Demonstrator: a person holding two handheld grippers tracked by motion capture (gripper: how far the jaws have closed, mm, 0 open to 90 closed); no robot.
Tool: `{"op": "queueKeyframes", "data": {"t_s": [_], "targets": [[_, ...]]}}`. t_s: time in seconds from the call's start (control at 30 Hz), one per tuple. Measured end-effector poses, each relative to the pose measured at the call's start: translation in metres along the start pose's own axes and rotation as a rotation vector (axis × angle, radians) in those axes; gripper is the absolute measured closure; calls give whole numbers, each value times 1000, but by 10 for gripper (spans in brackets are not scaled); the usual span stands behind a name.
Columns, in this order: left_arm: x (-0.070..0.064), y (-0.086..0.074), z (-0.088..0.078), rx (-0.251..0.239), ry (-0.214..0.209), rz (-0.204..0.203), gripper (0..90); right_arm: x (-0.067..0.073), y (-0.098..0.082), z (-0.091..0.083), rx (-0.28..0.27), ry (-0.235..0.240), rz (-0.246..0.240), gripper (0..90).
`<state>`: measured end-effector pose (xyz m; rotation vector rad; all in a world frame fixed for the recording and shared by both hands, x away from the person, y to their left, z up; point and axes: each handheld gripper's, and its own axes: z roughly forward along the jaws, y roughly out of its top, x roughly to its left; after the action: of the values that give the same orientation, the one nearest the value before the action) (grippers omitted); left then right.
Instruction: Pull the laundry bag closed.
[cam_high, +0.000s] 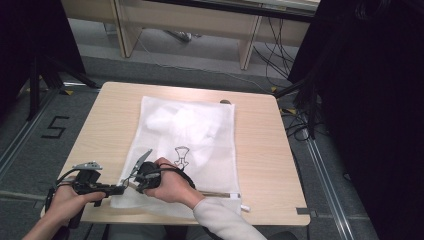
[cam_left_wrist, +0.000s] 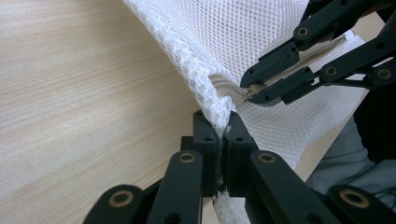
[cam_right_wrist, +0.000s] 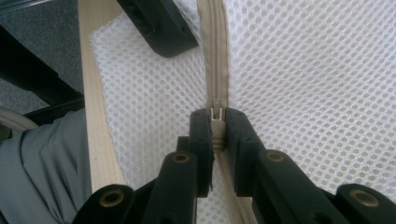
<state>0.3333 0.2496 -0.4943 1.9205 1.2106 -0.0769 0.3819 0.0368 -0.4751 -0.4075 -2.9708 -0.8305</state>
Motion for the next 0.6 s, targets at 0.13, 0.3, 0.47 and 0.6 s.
{"op": "queueKeyframes", "data": {"t_s": [0.13,0.3,0.47,0.6], "targets": [[0,0,0,6,10,14,855,-2,-5,-1,2,-3,-2,826],[-2,-1,0,1,31,34,854,1,-8,-3,-19,-16,-31,826],[-3,-2,2,10,32,35,853,-1,-11,-6,-2,-16,-22,826],[-2,-2,2,20,34,35,854,-3,-18,-3,6,-11,-8,826]]}}
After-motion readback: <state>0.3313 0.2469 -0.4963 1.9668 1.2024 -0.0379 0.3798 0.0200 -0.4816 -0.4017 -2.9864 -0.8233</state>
